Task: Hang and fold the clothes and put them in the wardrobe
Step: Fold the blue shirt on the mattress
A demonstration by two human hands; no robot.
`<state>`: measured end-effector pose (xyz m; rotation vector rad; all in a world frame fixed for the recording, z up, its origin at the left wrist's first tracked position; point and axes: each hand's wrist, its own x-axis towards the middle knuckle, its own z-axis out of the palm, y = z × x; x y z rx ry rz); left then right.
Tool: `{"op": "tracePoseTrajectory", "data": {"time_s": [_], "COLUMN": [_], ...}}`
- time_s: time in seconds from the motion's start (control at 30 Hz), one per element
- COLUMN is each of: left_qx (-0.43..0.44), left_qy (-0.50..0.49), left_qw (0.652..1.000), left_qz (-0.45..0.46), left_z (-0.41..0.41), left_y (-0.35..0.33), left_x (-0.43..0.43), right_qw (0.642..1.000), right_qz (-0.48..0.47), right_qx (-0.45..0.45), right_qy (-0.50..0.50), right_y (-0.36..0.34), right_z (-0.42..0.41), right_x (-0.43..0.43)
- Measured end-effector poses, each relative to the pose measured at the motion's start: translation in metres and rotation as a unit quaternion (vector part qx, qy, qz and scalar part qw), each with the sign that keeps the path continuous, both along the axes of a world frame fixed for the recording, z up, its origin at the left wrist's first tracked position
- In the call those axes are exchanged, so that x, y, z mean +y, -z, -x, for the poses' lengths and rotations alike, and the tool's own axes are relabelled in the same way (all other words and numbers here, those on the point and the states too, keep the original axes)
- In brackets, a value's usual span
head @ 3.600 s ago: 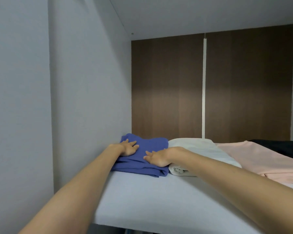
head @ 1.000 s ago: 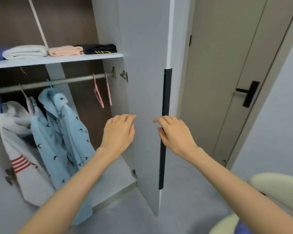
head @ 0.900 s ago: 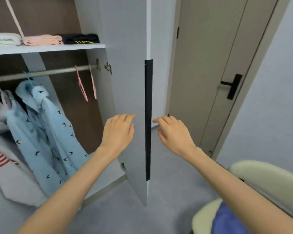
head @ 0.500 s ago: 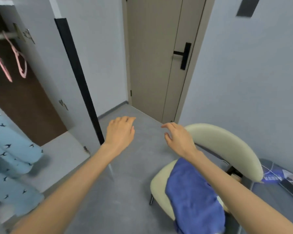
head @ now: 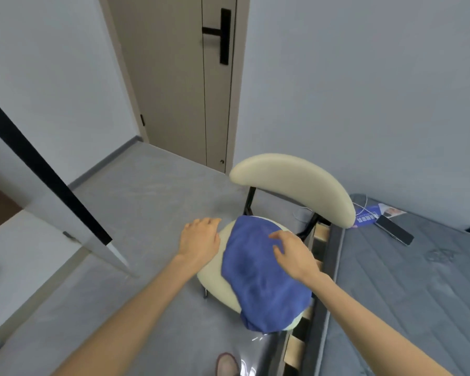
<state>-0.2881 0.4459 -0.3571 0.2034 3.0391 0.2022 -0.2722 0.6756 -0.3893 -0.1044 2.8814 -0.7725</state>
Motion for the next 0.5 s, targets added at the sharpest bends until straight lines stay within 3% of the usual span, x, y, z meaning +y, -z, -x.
{"op": "tracePoseTrajectory", "data": {"time_s": [0.3,0.5], "left_qx": [-0.011,-0.003], "left_qy": [0.017,0.014], "left_qw": [1.0,0.999], "left_qz": [-0.021,-0.04], "left_z": [0.004,0.005], "left_y": [0.076,0.172], "left_x": [0.046,0.079], "right_qw": [0.999,0.996], "right_qz": [-0.019,-0.044], "right_qx": [-0.045,-0.046], "right_qy": [-0.012,-0.066], "right_y": [0.088,0.179], "right_z": [-0.012,-0.008], "right_x": [0.038,0.063]}}
